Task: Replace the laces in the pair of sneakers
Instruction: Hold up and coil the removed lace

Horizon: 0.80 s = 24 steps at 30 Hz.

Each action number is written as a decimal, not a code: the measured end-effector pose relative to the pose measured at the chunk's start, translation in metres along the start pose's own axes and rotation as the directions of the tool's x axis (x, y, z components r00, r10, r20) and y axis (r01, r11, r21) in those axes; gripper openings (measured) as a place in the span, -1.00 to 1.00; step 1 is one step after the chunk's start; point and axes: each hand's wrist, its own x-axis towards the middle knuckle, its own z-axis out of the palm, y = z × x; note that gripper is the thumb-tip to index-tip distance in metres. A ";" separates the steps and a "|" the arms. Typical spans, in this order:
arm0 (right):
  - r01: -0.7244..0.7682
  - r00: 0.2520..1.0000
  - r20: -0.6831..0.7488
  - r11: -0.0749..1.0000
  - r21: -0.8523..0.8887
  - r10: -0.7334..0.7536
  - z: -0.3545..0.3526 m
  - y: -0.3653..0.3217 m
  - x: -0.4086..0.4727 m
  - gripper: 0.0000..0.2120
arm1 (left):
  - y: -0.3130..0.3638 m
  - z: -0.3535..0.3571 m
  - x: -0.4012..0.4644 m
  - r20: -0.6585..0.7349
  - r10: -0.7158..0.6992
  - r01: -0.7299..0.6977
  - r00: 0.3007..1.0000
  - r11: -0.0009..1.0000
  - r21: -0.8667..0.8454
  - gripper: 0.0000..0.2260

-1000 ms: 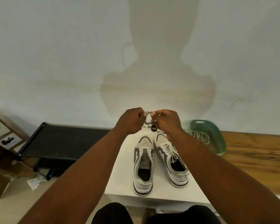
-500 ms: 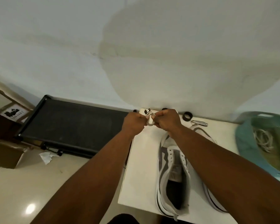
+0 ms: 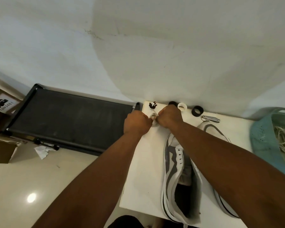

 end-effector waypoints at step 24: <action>-0.046 0.999 0.001 0.976 0.211 0.047 -0.069 0.130 -0.224 -0.66 | 0.019 0.004 -0.236 0.204 0.171 -0.161 0.964 0.985 -0.063 -0.20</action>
